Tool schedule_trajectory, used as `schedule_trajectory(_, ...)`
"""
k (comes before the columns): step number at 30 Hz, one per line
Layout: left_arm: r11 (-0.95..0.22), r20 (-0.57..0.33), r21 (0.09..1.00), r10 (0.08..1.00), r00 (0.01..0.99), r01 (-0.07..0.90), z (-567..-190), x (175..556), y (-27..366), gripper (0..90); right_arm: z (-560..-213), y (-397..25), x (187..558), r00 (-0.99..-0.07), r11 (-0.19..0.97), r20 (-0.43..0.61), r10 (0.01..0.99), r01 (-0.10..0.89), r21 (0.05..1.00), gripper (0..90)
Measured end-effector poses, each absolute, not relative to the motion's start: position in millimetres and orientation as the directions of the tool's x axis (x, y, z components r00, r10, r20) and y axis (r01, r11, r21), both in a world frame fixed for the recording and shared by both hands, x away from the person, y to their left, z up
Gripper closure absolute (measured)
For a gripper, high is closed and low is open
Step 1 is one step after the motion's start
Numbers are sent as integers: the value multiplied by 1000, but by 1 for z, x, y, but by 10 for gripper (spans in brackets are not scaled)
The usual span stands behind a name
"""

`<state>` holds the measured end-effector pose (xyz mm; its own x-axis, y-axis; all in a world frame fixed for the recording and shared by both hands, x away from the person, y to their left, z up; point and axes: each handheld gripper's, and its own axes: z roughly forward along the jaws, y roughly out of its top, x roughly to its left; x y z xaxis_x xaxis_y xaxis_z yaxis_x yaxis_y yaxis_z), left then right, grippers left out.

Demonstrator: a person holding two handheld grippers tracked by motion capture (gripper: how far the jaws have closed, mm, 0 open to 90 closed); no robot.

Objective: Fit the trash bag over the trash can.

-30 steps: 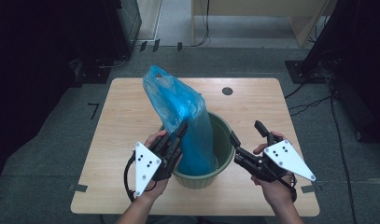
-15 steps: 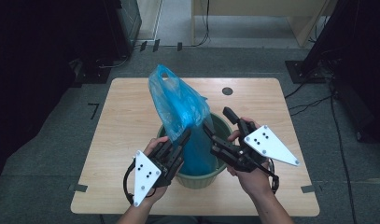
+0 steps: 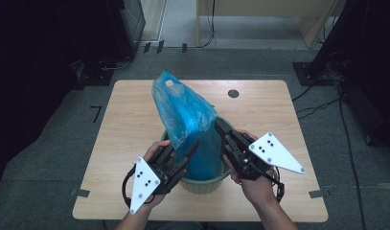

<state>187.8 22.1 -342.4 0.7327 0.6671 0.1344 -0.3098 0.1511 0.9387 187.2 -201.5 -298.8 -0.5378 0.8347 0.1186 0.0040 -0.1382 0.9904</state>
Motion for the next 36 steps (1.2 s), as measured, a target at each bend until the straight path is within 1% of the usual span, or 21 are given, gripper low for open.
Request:
schedule_trajectory(2,165,130,938,644,754,-304,-342,189,25,570,-303,-202,185,-535,-120,100,839,-3,993,900)
schedule_trajectory(4,188,113,938,629,769,-291,-342,190,30,514,-308,-202,182,-533,-100,79,843,-11,995,900)
schedule_trajectory(8,250,51,933,619,784,-258,-339,194,41,456,-318,-202,174,-531,-48,18,847,-43,998,900)
schedule_trajectory(11,283,7,931,617,787,-230,-337,197,49,458,-321,-204,169,-547,-33,-1,837,-52,998,900)
schedule_trajectory(13,299,-15,930,616,788,-216,-336,198,52,484,-323,-204,166,-544,-6,-32,838,-69,998,900)
schedule_trajectory(15,311,-35,929,617,786,-202,-334,198,55,536,-325,-204,163,-540,14,-56,840,-82,997,900)
schedule_trajectory(17,306,-42,932,624,780,-194,-334,200,57,613,-327,-204,160,-534,33,-78,842,-93,995,900)
schedule_trajectory(20,272,-28,943,636,771,-190,-335,199,60,776,-330,-207,157,-512,64,-106,852,-100,993,900)
schedule_trajectory(24,210,20,960,604,797,-183,-342,195,56,861,-332,-216,159,-499,46,-76,863,-72,996,892)
schedule_trajectory(26,184,45,964,594,804,-190,-345,193,53,870,-330,-222,160,-520,8,-30,854,-45,999,776)
schedule_trajectory(29,154,76,968,577,813,-200,-348,190,46,872,-323,-226,162,-540,-41,17,842,-32,999,646)
schedule_trajectory(30,146,84,968,574,814,-203,-348,189,45,872,-320,-227,163,-546,-62,35,837,-32,998,569)
schedule_trajectory(32,143,91,969,561,823,-204,-350,187,42,871,-313,-227,166,-551,-94,67,832,-22,995,461)
schedule_trajectory(36,116,135,967,524,841,-228,-357,181,35,868,-304,-226,178,-546,-171,177,819,63,983,316)
